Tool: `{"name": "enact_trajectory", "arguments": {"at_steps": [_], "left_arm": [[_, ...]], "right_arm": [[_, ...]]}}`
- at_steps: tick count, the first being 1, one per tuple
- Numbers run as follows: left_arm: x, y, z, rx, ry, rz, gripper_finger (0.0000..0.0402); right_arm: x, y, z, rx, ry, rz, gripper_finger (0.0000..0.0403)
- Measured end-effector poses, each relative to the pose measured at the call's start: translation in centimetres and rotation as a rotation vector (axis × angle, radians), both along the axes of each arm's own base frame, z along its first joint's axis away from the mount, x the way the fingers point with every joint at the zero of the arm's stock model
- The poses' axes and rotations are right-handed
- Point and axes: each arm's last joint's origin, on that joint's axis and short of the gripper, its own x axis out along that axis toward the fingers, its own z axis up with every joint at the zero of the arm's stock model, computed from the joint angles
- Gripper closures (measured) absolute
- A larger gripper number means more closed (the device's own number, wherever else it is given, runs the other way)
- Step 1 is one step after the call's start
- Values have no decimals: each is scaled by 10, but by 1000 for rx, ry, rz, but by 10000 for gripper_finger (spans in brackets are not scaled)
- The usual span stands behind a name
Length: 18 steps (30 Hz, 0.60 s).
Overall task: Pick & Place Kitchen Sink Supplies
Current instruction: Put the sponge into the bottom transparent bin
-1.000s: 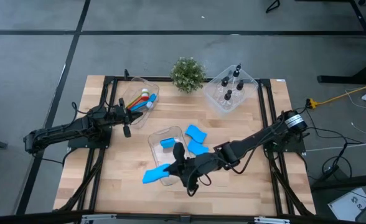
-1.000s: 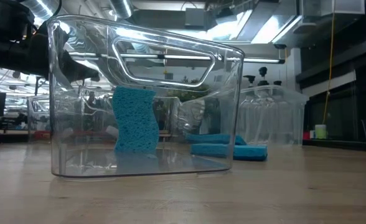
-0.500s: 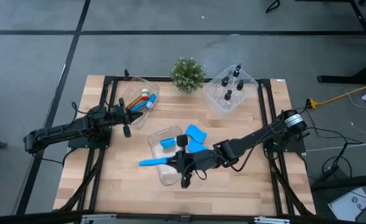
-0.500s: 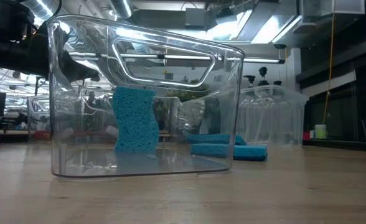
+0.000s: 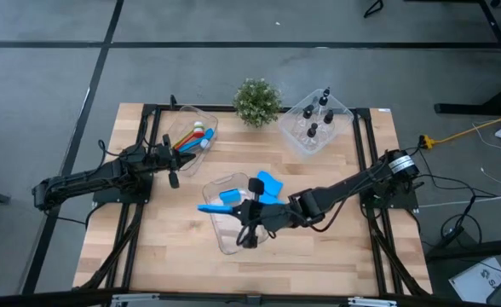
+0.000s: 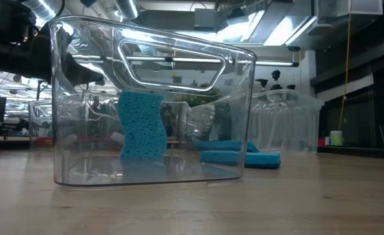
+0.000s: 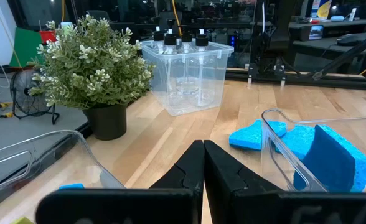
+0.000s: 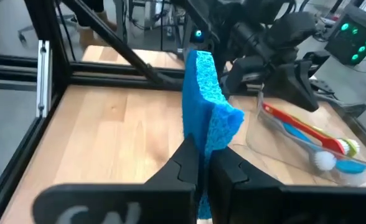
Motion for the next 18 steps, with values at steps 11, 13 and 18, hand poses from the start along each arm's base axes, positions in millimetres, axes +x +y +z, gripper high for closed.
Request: {"name": "enact_trajectory", "arguments": {"at_steps": [11, 13, 18], "left_arm": [[0, 0, 0, 0, 0, 0, 400], [0, 0, 0, 0, 0, 0, 400], [0, 0, 0, 0, 0, 0, 400]], "right_arm": [[-2, -1, -7, -44, 92, 69, 387], [-2, -4, -10, -49, 126, 91, 390], [-2, -15, 0, 3, 217, 100, 390]]}}
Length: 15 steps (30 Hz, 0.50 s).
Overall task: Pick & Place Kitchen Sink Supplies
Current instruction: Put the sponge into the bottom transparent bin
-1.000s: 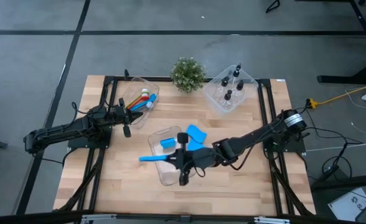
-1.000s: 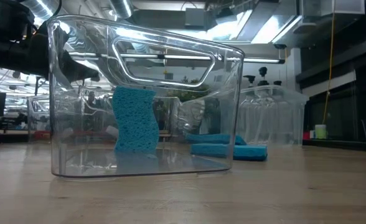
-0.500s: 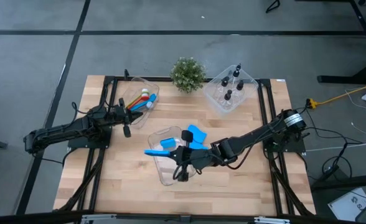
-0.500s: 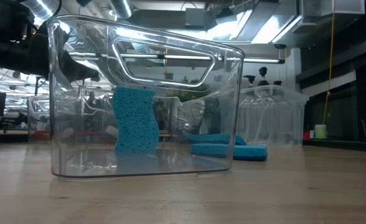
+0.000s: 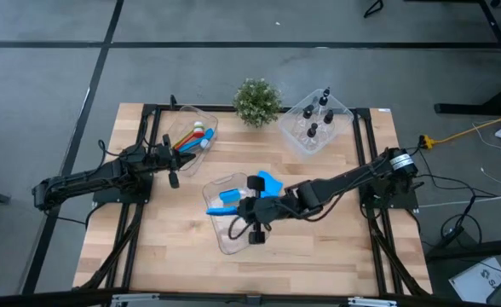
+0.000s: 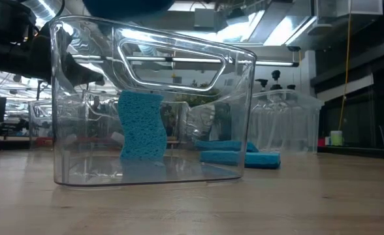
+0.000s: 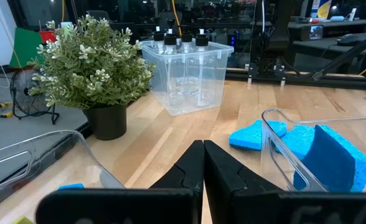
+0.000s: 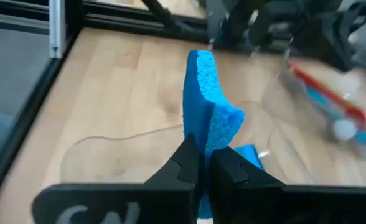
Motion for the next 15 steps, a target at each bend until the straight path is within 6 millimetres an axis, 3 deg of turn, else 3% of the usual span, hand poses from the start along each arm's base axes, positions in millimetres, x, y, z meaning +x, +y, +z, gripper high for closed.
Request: {"name": "enact_trajectory", "arguments": {"at_steps": [7, 15], "left_arm": [[0, 0, 0, 0, 0, 0, 400], [0, 0, 0, 0, 0, 0, 400]], "right_arm": [[-3, -11, 20, 99, 106, 26, 387], [-9, -18, 16, 103, 223, 38, 385]]}}
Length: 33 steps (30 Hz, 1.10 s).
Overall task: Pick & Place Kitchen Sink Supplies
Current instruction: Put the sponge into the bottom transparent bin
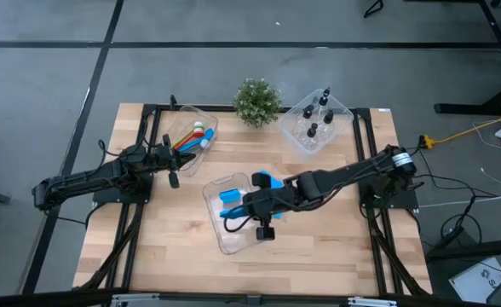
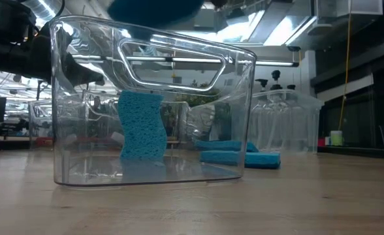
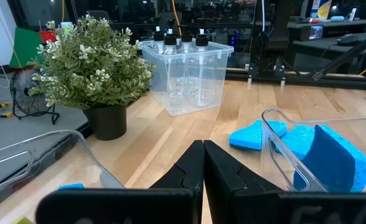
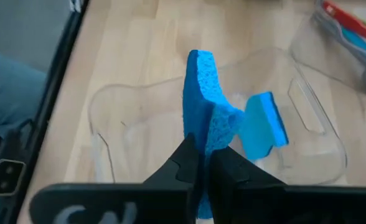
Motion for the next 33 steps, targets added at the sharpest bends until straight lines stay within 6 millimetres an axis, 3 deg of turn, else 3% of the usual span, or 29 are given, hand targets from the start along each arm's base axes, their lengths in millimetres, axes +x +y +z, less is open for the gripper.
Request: {"name": "enact_trajectory", "arguments": {"at_steps": [8, 17, 28, 33], "left_arm": [[0, 0, 0, 0, 0, 0, 400], [0, 0, 0, -1, 2, 0, 400], [0, 0, 0, -1, 2, 0, 400], [0, 0, 0, 0, -1, 0, 400]], "right_arm": [[5, 1, -16, -8, 80, 0, 385], [3, 2, -19, 28, 118, 19, 384], [24, 7, 12, -7, 224, 48, 384], [37, 11, 8, -31, 277, 58, 384]]}}
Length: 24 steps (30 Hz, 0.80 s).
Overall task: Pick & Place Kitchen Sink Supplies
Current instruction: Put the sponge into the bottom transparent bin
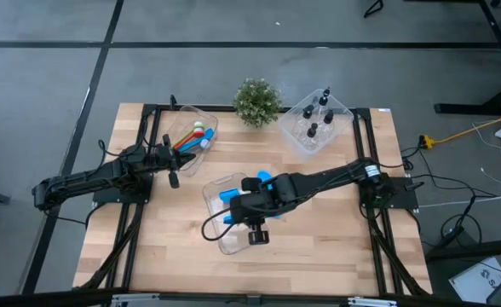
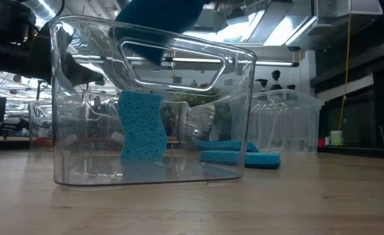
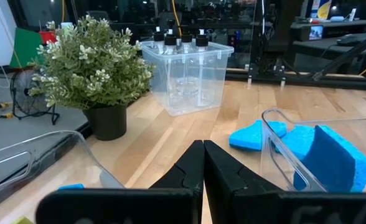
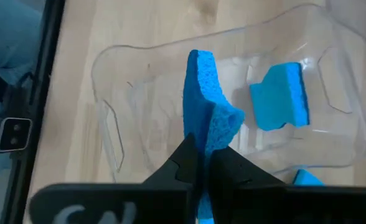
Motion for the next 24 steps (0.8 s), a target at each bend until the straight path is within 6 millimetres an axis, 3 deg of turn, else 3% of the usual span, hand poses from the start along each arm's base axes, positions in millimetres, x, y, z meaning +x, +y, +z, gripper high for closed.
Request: {"name": "enact_trajectory", "arguments": {"at_steps": [9, 18, 24], "left_arm": [[0, 0, 0, 0, 1, 0, 400], [0, 0, 0, 0, 0, 0, 400], [0, 0, 0, 0, 1, 0, 400]], "right_arm": [[15, 3, -33, -65, 146, 3, 384], [16, 4, -36, -89, 156, 50, 384], [21, 6, -51, -93, 194, 65, 384]]}}
